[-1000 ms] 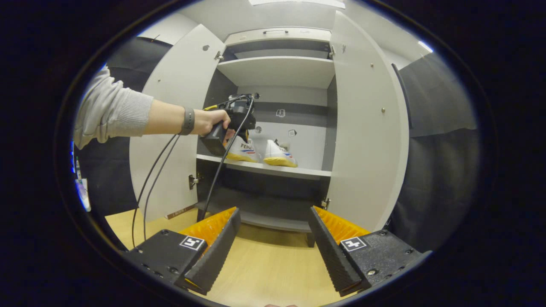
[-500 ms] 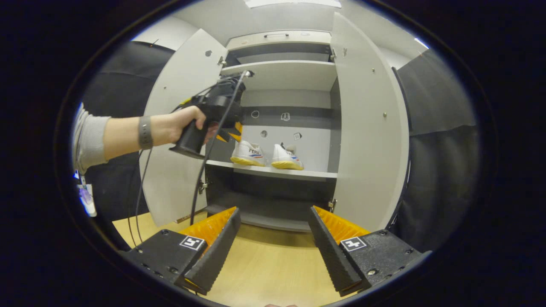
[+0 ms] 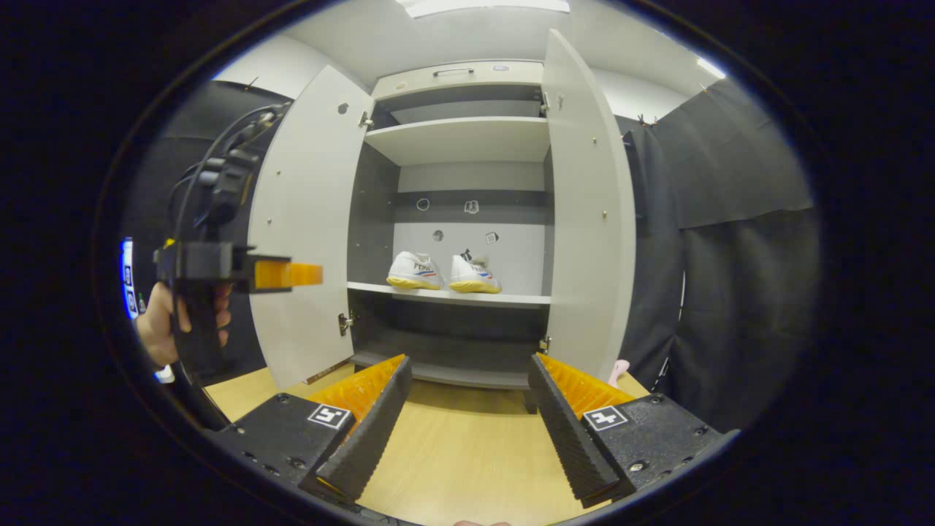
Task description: Grab one shoe with the right hand and put it into the shoe cabinet, grab the other shoe with the left hand and put it into the shoe cabinet; then close the right door with the right hand and the left door with the left hand.
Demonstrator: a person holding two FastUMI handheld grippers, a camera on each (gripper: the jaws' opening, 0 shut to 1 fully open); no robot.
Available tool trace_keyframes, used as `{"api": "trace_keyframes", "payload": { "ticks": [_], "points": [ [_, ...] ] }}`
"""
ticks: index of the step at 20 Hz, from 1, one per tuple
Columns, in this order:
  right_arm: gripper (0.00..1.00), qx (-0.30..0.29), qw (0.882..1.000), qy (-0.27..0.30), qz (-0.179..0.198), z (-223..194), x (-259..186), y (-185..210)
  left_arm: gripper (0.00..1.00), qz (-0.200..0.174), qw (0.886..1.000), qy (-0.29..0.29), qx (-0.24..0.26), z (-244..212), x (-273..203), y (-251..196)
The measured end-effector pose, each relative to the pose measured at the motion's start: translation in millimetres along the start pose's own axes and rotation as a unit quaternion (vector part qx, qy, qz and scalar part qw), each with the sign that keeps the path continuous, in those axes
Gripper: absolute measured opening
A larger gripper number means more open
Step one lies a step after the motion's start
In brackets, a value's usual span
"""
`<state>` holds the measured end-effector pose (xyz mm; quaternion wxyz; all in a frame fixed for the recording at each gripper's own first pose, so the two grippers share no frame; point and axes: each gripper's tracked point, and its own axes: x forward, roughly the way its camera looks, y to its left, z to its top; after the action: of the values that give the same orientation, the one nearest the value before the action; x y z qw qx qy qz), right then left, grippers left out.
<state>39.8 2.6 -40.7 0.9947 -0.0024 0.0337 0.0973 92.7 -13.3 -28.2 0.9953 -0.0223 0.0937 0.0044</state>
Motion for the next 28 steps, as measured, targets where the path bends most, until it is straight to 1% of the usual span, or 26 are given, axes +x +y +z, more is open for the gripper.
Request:
{"api": "trace_keyframes", "payload": {
  "ticks": [2,3,4,5,7,8,9,11,15,17,19,22,24,26,28],
  "points": [
    [1.0,0.011,1.0,-0.007,-0.011,14,-11,-14,0.38,0.0,1.0,-0.006,0.0,-6,-27,-2],
    [1.0,0.015,1.0,-0.011,-0.019,21,-15,-23,0.43,-0.002,1.0,-0.014,0.0,-7,-38,-4],
    [1.0,0.019,0.999,-0.017,-0.027,28,-20,-32,0.45,-0.005,1.0,-0.022,0.005,-7,-49,-5],
    [1.0,0.019,0.999,-0.023,-0.037,35,-24,-42,0.51,-0.004,1.0,-0.025,0.014,-7,-57,-7],
    [1.0,0.008,0.998,-0.033,-0.06,46,-32,-62,0.6,-0.005,0.999,-0.021,0.032,-13,-73,-12],
    [1.0,0.001,0.997,-0.038,-0.071,52,-36,-72,0.65,-0.008,0.999,-0.021,0.031,-14,-77,-15],
    [1.0,-0.001,0.996,-0.043,-0.079,58,-39,-80,0.73,-0.015,0.999,-0.02,0.027,-16,-82,-19],
    [1.0,0.0,0.995,-0.051,-0.09,73,-43,-99,0.77,-0.023,0.999,-0.021,0.019,-19,-91,-24],
    [1.0,-0.028,0.989,-0.078,-0.125,123,-36,-149,0.83,-0.028,0.998,-0.046,0.023,-12,-104,-26],
    [1.0,-0.038,0.984,-0.091,-0.15,147,-27,-178,0.84,-0.024,0.998,-0.048,0.029,-12,-111,-25],
    [1.0,-0.035,0.981,-0.097,-0.165,167,-12,-203,0.84,-0.025,0.998,-0.047,0.025,-13,-113,-25],
    [1.0,-0.017,0.983,-0.079,-0.167,178,13,-232,0.84,-0.018,0.999,-0.041,0.026,-17,-118,-19],
    [1.0,-0.012,0.984,-0.07,-0.166,185,31,-244,0.84,-0.013,0.999,-0.039,0.027,-18,-120,-16],
    [1.0,-0.007,0.984,-0.063,-0.164,187,49,-246,0.84,-0.007,0.999,-0.034,0.031,-21,-120,-12],
    [1.0,-0.011,0.984,-0.068,-0.164,193,55,-240,0.84,0.0,0.999,-0.028,0.036,-24,-119,-9]
  ]
}}
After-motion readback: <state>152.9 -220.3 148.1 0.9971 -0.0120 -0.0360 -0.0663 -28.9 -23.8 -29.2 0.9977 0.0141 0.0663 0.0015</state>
